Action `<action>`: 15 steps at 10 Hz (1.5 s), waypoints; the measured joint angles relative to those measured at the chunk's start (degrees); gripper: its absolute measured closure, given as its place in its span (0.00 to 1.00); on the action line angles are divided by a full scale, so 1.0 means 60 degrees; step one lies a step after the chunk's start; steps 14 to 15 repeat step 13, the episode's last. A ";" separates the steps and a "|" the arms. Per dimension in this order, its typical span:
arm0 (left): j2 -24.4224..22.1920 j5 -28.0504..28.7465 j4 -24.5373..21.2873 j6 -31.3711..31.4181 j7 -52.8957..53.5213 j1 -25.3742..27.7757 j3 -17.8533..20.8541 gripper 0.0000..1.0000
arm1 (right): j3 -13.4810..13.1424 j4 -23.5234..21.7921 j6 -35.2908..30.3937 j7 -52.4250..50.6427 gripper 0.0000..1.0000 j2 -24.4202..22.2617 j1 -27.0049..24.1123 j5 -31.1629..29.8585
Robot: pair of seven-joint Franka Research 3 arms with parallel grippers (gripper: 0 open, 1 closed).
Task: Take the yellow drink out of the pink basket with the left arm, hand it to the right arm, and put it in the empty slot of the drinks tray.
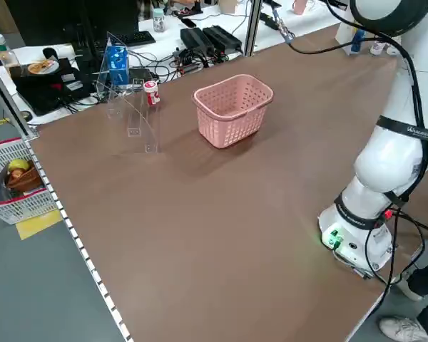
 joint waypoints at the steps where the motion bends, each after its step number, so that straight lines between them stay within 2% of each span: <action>1: 0.0000 0.0000 0.0000 0.0000 0.0002 0.0000 0.0002 0.00 | 0.0000 0.0000 -0.0117 0.0097 0.01 0.0020 0.0025 -0.0011; 10: 0.0000 0.0000 0.0000 0.0000 0.0005 0.0000 0.0008 0.00 | 0.0000 0.0055 -0.0397 0.0116 0.01 0.0025 0.0163 0.0024; 15: 0.0000 0.0000 0.0000 0.0000 0.0005 0.0000 0.0008 0.00 | -0.0012 0.0062 -0.0392 0.0116 0.01 0.0025 0.0179 0.0401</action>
